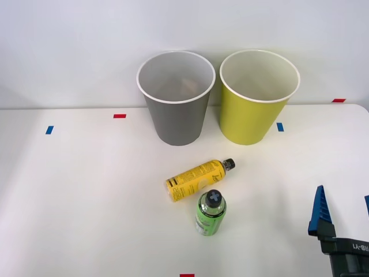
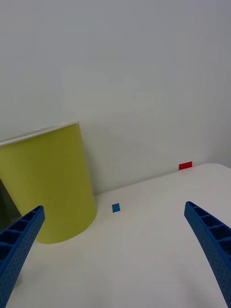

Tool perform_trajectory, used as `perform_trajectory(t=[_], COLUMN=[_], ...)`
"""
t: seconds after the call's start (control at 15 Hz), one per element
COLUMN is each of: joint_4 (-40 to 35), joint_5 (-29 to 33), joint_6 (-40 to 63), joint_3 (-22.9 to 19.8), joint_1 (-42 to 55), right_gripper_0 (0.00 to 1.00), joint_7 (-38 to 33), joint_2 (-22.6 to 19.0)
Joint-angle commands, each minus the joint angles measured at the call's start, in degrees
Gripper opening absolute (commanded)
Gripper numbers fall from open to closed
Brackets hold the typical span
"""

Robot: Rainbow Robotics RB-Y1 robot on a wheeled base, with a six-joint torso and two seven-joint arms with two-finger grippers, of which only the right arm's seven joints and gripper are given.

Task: Put cans in the gray bin, plastic bottles in the light green bin

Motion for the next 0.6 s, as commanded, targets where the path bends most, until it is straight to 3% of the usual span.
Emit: perform_trajectory(t=[0.07,0.4,0.6], joint_4=[0.79,0.88,0.79], joint_5=[1.70,3.37,9.79], joint_6=[-0.06,1.96,1.52], joint_3=[-1.54,-3.56,-4.26], joint_1=[0.12,0.21,0.73], right_gripper_0=[1.00,1.00,1.00], joint_7=[-0.01,-0.45,-2.03], joint_2=[3.62,5.90,8.19])
